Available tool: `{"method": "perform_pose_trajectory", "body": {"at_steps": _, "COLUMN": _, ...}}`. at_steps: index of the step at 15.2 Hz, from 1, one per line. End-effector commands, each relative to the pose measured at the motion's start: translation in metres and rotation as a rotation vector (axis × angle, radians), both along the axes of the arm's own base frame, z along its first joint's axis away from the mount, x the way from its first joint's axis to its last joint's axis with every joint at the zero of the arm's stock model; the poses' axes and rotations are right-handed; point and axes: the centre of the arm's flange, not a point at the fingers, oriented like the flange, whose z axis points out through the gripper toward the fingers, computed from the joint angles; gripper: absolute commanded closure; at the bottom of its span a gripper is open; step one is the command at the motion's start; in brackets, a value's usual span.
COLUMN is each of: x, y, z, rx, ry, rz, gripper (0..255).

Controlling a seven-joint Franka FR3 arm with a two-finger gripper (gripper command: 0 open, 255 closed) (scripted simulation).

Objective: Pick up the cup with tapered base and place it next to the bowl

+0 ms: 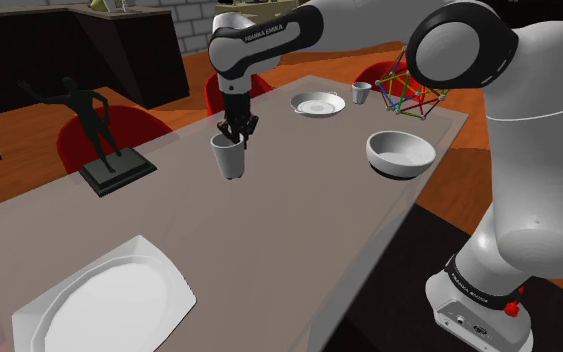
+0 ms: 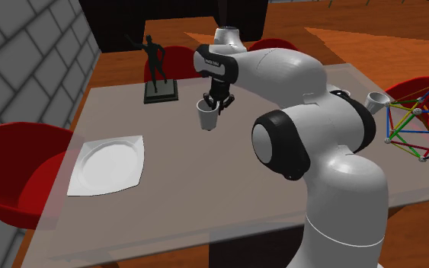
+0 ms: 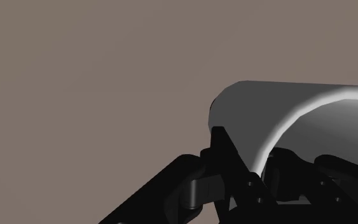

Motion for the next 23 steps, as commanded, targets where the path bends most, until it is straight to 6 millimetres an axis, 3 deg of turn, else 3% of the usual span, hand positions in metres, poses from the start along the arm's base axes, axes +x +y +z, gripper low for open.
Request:
{"method": "perform_pose_trajectory", "body": {"at_steps": 1, "x": 0.000, "y": 0.000, "z": 0.012, "rx": 0.000, "ry": 0.000, "rz": 0.000, "gripper": 255}}
{"method": "perform_pose_trajectory", "body": {"at_steps": 23, "x": 0.000, "y": 0.000, "z": 0.128, "rx": 0.000, "ry": 0.000, "rz": 0.000, "gripper": 255}}
